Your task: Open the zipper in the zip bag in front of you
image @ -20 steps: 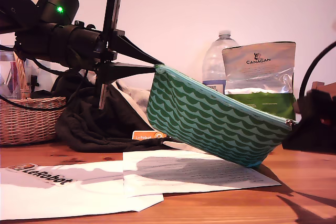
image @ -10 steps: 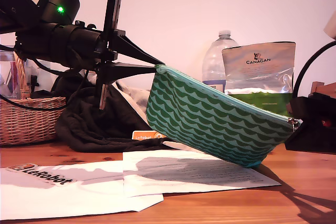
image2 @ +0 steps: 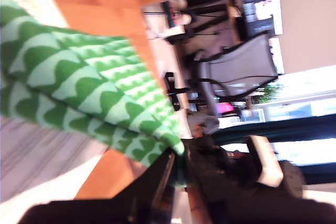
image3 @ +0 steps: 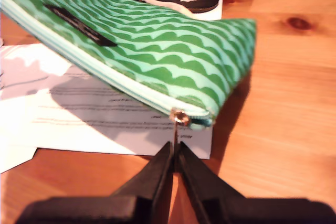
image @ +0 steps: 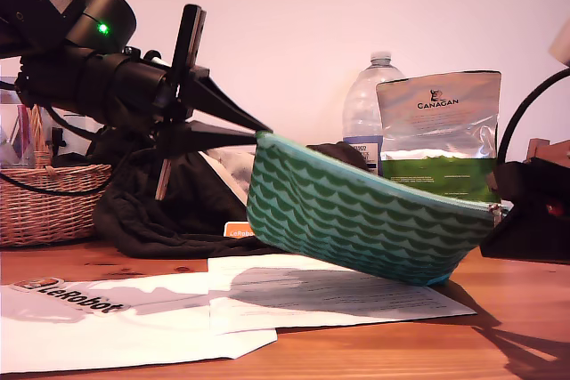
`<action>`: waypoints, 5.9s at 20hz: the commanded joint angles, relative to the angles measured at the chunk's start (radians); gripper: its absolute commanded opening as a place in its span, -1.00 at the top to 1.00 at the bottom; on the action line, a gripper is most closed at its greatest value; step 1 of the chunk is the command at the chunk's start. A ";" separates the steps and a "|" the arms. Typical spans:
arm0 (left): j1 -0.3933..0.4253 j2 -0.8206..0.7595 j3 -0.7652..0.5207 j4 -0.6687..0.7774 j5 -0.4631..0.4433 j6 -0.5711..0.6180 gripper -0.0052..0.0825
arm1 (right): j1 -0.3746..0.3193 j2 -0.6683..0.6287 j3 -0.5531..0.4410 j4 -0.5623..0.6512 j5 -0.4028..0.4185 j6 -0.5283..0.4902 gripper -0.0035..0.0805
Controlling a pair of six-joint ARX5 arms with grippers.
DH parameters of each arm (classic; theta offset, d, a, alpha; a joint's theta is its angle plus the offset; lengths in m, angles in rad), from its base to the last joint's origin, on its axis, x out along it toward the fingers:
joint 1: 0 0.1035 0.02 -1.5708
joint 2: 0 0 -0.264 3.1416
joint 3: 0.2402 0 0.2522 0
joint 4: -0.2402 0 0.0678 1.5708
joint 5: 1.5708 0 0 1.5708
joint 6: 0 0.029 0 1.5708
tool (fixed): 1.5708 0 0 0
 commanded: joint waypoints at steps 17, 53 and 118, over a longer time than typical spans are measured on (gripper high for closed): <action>-0.083 0.009 0.003 -0.088 0.062 0.129 0.59 | -0.018 0.006 0.172 -0.385 -0.073 0.056 0.95; -0.043 0.008 0.320 -0.449 -0.394 0.828 0.11 | -0.134 0.005 0.319 -0.565 -0.133 -0.264 0.95; -0.414 0.070 0.320 -0.570 -0.669 1.331 0.93 | -0.040 0.025 0.630 -0.912 -0.370 -0.076 0.52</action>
